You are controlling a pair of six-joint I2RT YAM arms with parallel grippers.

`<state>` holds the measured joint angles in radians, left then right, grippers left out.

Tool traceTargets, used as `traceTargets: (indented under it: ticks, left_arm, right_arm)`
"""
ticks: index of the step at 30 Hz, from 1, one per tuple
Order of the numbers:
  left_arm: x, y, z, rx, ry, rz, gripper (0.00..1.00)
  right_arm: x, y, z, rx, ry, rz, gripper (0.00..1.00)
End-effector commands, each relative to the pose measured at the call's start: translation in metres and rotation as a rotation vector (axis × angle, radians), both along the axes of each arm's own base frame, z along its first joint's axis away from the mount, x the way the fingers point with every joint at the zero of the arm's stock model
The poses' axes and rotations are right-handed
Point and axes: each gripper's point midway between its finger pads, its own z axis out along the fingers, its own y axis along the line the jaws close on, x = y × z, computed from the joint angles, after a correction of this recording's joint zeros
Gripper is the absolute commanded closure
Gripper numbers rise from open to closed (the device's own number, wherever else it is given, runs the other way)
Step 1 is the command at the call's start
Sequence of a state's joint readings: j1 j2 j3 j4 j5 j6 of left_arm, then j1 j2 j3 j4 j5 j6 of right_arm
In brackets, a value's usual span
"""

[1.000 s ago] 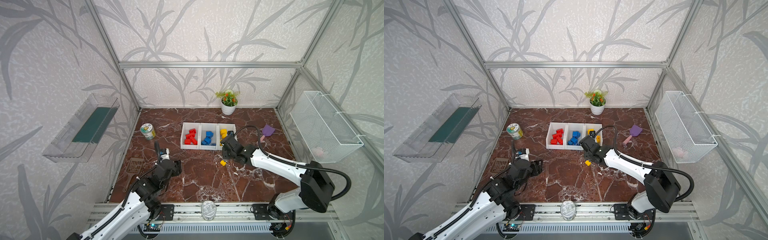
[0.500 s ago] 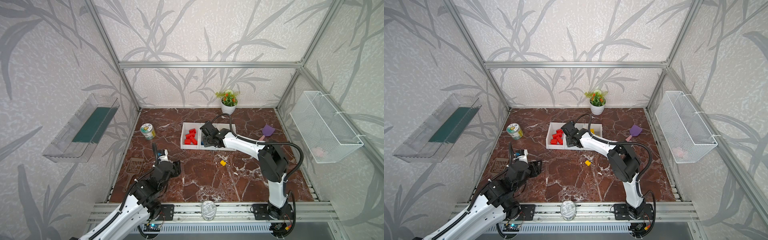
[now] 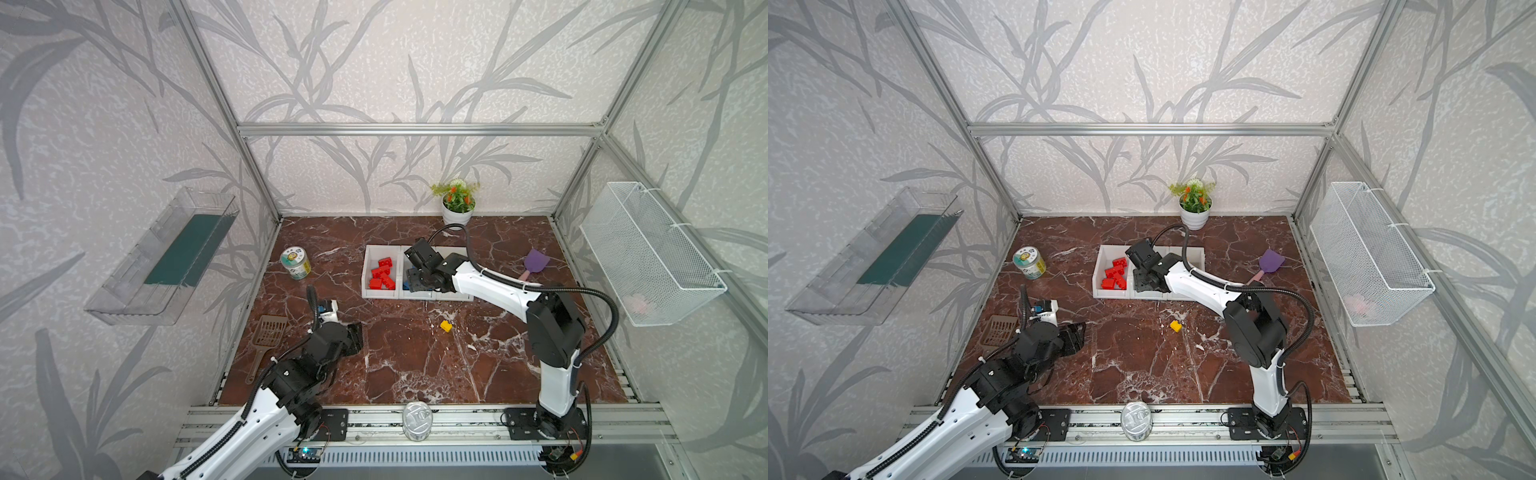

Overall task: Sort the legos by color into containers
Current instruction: 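Place the blue brick into the middle compartment and open the right gripper, then grasp the small yellow brick with the left gripper while the right withdraws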

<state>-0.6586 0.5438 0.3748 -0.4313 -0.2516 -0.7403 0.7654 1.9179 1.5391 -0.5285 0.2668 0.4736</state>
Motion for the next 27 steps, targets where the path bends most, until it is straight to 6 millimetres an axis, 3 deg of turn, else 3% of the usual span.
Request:
traceTargets:
  ticks: [1, 5, 9, 15, 18, 21, 27]
  left_arm:
    - [0.003, -0.005, 0.000, -0.003, 0.002, -0.017, 0.35]
    - [0.008, -0.019, 0.000, 0.018, 0.014, -0.086, 0.35]
    - [0.016, -0.039, 0.001, 0.052, 0.031, -0.181, 0.35]
    - [0.031, -0.078, -0.001, 0.091, 0.059, -0.327, 0.35]
    - [0.036, -0.103, -0.005, 0.133, 0.071, -0.413, 0.35]
    - [0.040, -0.129, -0.012, 0.175, 0.091, -0.493, 0.35]
    - [0.047, -0.186, -0.030, 0.242, 0.139, -0.648, 0.35]
  right_arm:
    - [-0.006, -0.017, 0.048, 0.036, -0.079, -0.016, 0.30]
    - [-0.025, -0.047, 0.071, 0.078, -0.128, -0.065, 0.29]
    - [-0.052, -0.089, 0.073, 0.096, -0.165, -0.129, 0.29]
    - [-0.107, -0.161, 0.044, 0.015, -0.097, -0.240, 0.28]
    - [-0.140, -0.187, 0.026, 0.010, -0.035, -0.293, 0.28]
    - [-0.165, -0.202, 0.014, 0.056, -0.016, -0.306, 0.28]
    - [-0.194, -0.231, 0.006, 0.092, -0.020, -0.379, 0.28]
